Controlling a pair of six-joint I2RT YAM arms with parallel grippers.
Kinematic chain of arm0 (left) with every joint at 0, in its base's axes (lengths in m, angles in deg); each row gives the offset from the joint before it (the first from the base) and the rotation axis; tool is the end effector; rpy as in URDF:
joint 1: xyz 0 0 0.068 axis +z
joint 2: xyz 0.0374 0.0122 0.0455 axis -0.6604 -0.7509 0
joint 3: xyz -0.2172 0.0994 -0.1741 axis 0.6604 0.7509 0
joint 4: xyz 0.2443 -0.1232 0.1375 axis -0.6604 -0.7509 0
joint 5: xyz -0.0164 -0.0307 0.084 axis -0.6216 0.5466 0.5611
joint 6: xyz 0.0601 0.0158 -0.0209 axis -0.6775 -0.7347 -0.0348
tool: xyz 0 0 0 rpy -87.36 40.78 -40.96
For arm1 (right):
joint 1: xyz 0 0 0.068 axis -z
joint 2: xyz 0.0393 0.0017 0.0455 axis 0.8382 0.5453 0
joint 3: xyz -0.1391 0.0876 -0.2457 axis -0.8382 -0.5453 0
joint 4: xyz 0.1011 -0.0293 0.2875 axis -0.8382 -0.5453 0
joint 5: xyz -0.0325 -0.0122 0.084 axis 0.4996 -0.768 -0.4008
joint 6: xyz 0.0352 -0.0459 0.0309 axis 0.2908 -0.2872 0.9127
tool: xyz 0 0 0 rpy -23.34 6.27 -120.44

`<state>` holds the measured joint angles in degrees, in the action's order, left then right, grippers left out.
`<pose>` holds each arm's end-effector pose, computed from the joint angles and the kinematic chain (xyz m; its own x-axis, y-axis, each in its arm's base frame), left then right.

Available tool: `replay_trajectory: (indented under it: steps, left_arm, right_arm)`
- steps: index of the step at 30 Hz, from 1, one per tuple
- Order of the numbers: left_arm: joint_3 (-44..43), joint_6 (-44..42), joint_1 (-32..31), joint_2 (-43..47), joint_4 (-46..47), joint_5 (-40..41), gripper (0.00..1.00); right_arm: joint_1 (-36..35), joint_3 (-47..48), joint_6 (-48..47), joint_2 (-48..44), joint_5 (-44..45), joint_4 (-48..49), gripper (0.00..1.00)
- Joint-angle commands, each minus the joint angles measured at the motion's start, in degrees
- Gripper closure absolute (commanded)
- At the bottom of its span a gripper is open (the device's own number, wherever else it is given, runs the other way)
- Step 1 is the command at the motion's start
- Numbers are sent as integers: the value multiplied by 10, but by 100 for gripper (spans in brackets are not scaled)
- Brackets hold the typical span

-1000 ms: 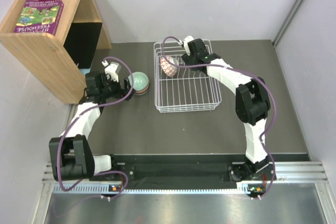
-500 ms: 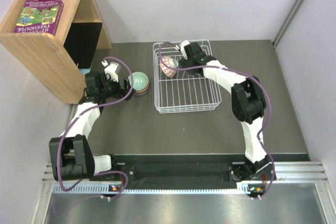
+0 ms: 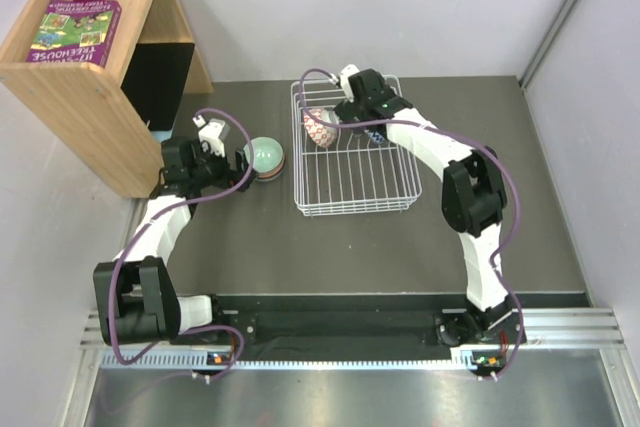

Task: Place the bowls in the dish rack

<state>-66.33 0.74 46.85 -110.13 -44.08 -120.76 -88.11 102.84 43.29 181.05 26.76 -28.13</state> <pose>0.3222 0.0028 0.2421 -0.4856 0.0398 -0.8733 0.4337 0.8783 -0.2011 0.4934 0.2758 0.2589 -0.4358 -0.6337 -0.6392 -0.4106 0.7719 -0.4853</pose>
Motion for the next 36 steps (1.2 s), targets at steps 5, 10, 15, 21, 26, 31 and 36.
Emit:
replay_trajectory:
  steps: [5, 10, 15, 21, 26, 31, 36]
  left_arm:
    - [-39, -19, 5, -33, 13, 1, 1]
    - [-85, -10, 4, -97, 28, 52, 1]
    - [-138, 4, 3, -170, 36, 69, 1]
    - [-193, 8, -1, -234, 36, 77, 13]
    - [-199, 6, -8, -255, 36, 79, 25]
    - [-200, 1, -13, -259, 36, 79, 39]
    - [-205, 1, -26, -255, 34, 76, 54]
  right_arm:
    - [-9, 35, -9, -84, -1, 0, 0]
    - [-1, 26, -8, -110, -1, 9, 0]
    - [4, 27, -2, -131, -2, 10, 0]
    - [11, 18, 9, -148, -11, 11, 0]
    - [21, 2, 14, -158, -15, 15, 0]
    - [31, -6, 20, -162, -21, 18, 0]
    - [36, -2, 22, -160, -19, 18, 1]
